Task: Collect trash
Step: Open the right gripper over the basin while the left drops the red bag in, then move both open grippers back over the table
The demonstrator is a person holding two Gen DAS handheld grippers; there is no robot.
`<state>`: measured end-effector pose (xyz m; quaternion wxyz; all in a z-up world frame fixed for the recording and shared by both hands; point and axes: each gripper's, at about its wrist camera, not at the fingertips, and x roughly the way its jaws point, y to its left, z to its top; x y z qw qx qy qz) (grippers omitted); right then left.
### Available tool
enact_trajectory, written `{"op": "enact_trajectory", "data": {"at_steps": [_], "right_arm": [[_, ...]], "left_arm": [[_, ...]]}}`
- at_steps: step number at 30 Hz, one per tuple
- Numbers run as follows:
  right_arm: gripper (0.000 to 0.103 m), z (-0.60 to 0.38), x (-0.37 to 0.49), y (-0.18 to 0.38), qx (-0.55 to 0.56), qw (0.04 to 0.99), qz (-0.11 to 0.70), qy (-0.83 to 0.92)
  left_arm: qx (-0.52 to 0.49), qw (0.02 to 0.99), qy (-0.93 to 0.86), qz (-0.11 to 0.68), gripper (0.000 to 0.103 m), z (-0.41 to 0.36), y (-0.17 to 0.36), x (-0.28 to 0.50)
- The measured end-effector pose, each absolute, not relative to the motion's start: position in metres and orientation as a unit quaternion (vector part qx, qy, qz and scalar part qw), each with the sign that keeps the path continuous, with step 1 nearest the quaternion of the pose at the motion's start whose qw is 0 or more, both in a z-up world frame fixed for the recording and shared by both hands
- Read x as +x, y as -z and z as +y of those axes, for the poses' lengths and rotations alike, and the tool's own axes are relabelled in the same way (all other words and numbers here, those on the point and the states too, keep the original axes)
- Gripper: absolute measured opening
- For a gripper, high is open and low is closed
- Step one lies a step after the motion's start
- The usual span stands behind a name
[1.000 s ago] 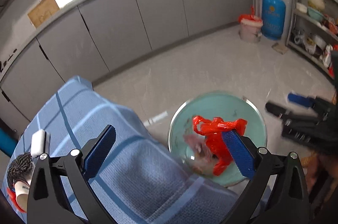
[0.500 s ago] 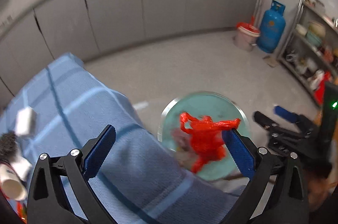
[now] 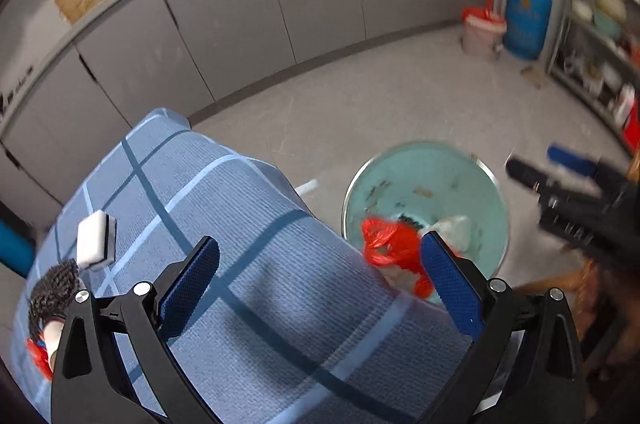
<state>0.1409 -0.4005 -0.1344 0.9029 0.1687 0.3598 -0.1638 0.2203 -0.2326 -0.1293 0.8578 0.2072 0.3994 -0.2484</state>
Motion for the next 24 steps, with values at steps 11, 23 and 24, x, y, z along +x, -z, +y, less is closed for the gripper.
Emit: {"op": "enact_trajectory", "data": {"at_steps": [11,23,24], "right_arm": [[0.085,-0.381,0.142,0.117,0.153,0.914,0.349,0.14],[0.087,-0.306,0.169,0.108,0.122,0.923,0.36,0.055],[0.087,-0.298,0.17,0.107,0.118,0.924,0.36,0.047]], "left_arm": [[0.112,0.875,0.228,0.412,0.099,-0.19,0.115,0.235],[0.123,0.929,0.071,0.34,0.099,-0.079,0.079,0.216],[0.122,0.931,0.056,0.339,0.099,-0.064,0.08,0.213]]}}
